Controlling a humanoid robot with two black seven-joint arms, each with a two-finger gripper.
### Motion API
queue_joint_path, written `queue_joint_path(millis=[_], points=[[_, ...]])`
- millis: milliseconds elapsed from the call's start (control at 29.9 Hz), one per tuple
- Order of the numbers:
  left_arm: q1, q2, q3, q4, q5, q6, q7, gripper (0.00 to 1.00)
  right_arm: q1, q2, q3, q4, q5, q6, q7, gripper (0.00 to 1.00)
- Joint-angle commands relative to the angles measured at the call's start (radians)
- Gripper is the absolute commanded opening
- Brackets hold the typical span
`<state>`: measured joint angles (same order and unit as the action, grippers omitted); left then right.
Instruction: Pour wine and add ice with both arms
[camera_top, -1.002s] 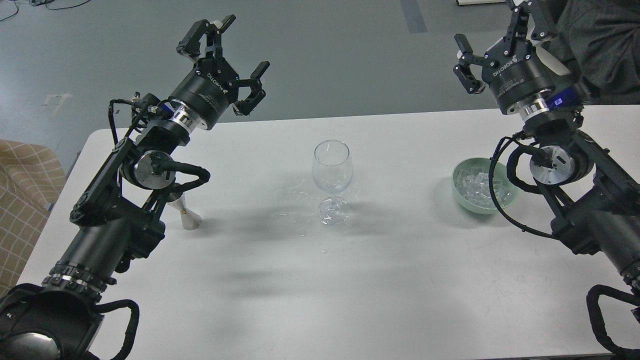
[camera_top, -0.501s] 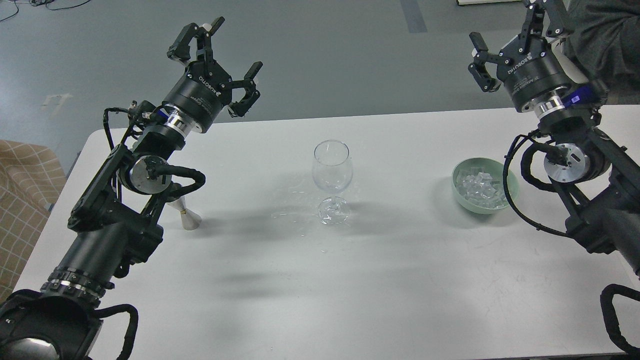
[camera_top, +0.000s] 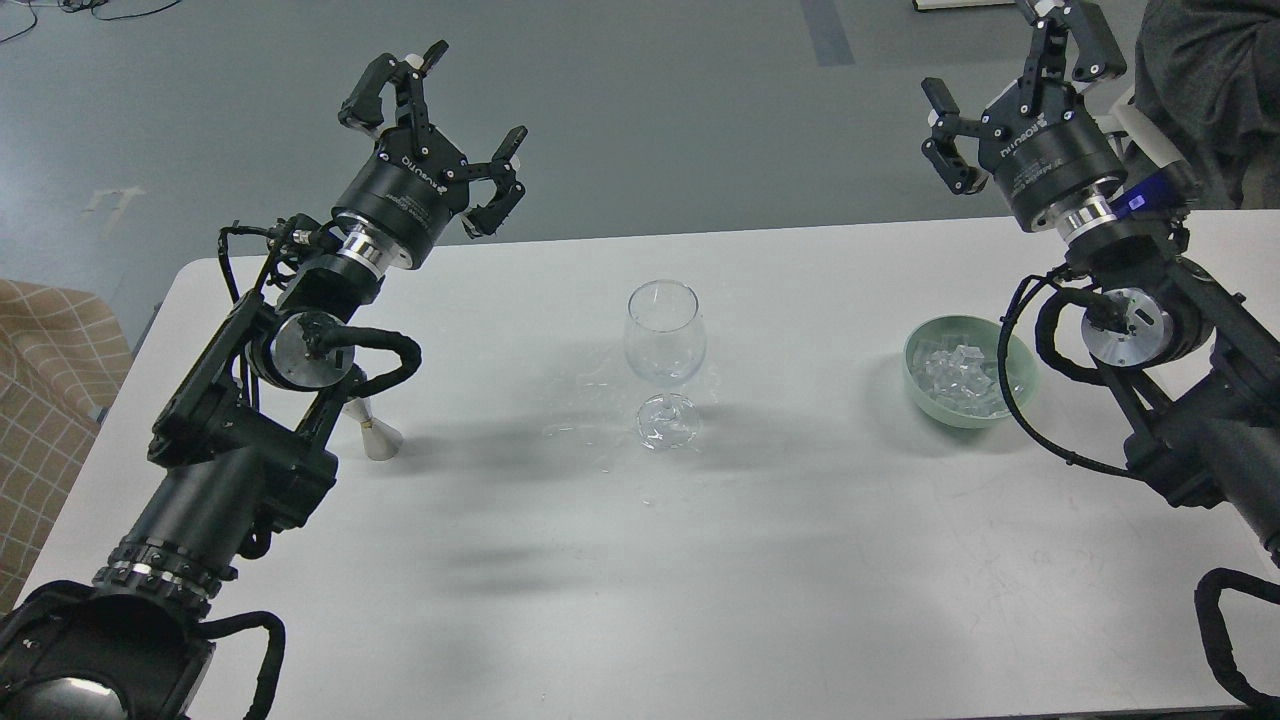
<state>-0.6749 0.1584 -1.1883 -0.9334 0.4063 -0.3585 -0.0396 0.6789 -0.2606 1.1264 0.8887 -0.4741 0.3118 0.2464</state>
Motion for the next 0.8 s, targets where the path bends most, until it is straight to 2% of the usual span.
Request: queue_joint_path(millis=[0, 134, 200, 334, 568, 635, 768], points=[[0.000, -0.003, -0.001, -0.004, 0.000, 0.009, -0.005, 0.98, 0.001, 0.006, 0.006, 0.001, 0.024, 0.001, -0.048, 1.00], [0.012, -0.007, -0.004, -0.004, -0.003, -0.008, -0.006, 0.98, 0.002, 0.011, 0.007, -0.001, 0.129, 0.004, -0.094, 1.00], [0.020, -0.007, -0.005, -0.005, -0.003, -0.020, -0.008, 0.98, 0.002, 0.011, 0.007, -0.001, 0.135, 0.006, -0.096, 1.00], [0.026, -0.008, -0.023, -0.008, -0.021, -0.062, -0.006, 0.98, -0.001, 0.008, 0.007, -0.001, 0.144, 0.039, -0.096, 1.00], [0.028, -0.008, -0.025, -0.008, -0.032, -0.063, -0.005, 0.99, -0.004, 0.004, 0.010, -0.001, 0.146, 0.076, -0.088, 1.00], [0.028, -0.010, -0.025, -0.008, -0.032, -0.063, -0.002, 0.99, -0.005, 0.004, 0.009, 0.001, 0.146, 0.079, -0.062, 1.00], [0.028, -0.010, -0.025, -0.010, -0.032, -0.057, 0.003, 0.99, -0.007, 0.003, 0.009, 0.001, 0.146, 0.079, -0.049, 1.00]])
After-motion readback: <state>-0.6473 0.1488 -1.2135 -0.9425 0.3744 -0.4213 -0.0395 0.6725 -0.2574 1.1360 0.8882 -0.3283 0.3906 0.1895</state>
